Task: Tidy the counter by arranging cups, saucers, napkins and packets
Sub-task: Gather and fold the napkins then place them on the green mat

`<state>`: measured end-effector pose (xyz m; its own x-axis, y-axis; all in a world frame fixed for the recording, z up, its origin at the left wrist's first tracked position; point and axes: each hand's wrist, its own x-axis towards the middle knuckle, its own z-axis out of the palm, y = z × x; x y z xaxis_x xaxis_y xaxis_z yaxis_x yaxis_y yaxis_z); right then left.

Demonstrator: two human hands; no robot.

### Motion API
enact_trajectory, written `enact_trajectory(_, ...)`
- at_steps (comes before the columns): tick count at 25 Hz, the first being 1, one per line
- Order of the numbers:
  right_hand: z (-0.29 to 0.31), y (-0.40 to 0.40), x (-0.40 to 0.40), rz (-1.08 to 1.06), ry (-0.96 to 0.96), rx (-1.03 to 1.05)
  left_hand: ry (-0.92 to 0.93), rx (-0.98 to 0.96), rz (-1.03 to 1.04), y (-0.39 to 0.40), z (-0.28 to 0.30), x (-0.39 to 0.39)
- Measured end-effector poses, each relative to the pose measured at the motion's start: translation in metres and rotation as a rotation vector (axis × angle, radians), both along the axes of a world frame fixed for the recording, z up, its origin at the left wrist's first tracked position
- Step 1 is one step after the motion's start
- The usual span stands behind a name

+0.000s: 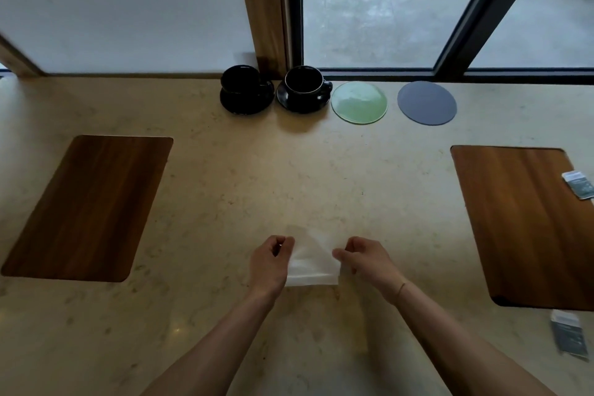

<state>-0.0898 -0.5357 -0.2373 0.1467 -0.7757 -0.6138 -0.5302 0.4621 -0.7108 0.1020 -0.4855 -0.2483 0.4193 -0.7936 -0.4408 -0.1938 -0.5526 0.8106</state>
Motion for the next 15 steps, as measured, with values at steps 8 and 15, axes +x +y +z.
enact_trajectory(8,-0.011,-0.002,0.012,-0.056,0.024,-0.051,-0.086,0.046,-0.1,0.006,-0.014,0.013)
enact_trajectory(15,-0.023,0.004,0.019,0.071,0.181,-0.123,-0.257,0.1,-0.19,0.009,-0.023,0.025)
